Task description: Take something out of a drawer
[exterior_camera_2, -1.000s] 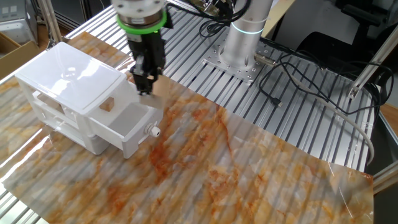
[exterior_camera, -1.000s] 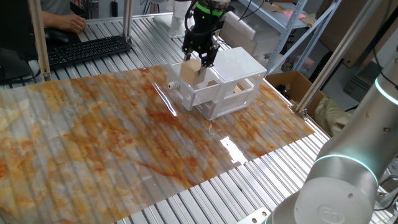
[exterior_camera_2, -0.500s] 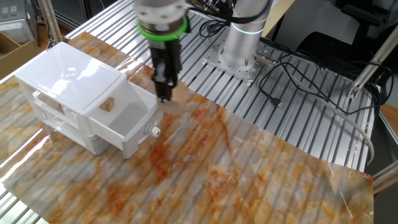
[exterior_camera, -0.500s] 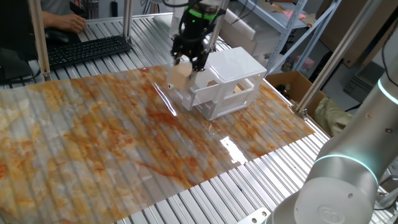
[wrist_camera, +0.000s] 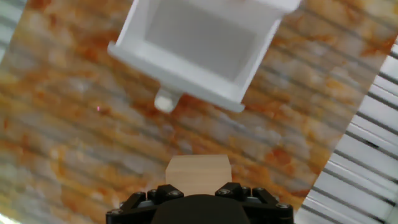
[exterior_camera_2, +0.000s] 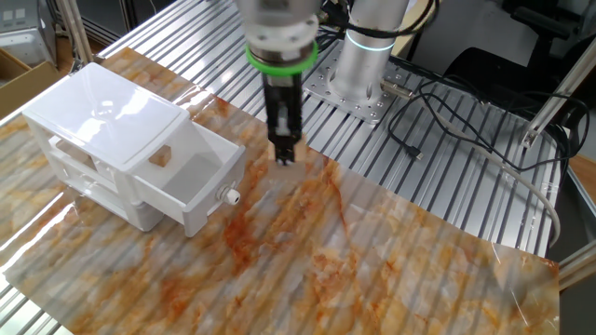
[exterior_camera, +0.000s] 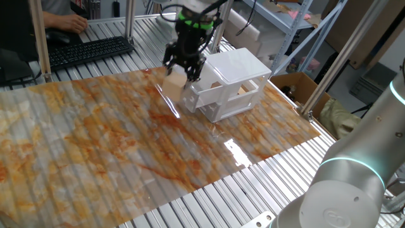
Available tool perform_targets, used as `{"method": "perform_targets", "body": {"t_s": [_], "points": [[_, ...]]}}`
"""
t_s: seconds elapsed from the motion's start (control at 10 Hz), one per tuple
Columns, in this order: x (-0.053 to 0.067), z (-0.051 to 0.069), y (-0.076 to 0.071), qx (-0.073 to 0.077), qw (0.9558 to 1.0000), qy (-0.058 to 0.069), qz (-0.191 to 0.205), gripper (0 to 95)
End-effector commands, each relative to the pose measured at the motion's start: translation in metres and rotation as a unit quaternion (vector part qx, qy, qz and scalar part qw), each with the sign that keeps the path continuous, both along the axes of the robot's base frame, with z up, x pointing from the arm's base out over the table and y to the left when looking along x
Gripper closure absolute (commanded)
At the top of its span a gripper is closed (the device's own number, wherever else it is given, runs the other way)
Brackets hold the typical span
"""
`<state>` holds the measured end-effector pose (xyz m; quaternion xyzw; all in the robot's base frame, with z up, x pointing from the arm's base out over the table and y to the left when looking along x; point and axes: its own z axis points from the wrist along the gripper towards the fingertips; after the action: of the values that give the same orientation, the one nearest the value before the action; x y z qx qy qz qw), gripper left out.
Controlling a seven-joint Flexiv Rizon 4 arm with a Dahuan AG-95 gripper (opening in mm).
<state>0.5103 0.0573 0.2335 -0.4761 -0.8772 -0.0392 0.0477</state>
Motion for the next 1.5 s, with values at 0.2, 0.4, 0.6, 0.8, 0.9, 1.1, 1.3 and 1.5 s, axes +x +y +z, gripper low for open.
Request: {"method": "perform_targets", "body": {"t_s": [0.2, 0.4, 0.6, 0.8, 0.9, 1.1, 1.3, 1.5], "points": [[-0.014, -0.036, 0.03, -0.008, 0.9841, -0.012, 0.177, 95.0], [-0.018, -0.054, 0.035, -0.006, 0.9765, -0.015, 0.215, 95.0], [-0.021, -0.069, 0.039, -0.013, 0.9698, -0.015, 0.243, 95.0], [-0.024, -0.084, 0.042, -0.018, 0.9522, -0.011, 0.305, 95.0], [-0.024, -0.087, 0.042, -0.02, 0.9476, -0.008, 0.319, 95.0], [-0.024, -0.096, 0.043, -0.031, 0.928, 0.004, 0.371, 95.0], [-0.022, -0.108, 0.044, -0.038, 0.9162, 0.006, 0.399, 95.0], [-0.02, -0.12, 0.044, -0.044, 0.9098, 0.003, 0.413, 95.0]]}}
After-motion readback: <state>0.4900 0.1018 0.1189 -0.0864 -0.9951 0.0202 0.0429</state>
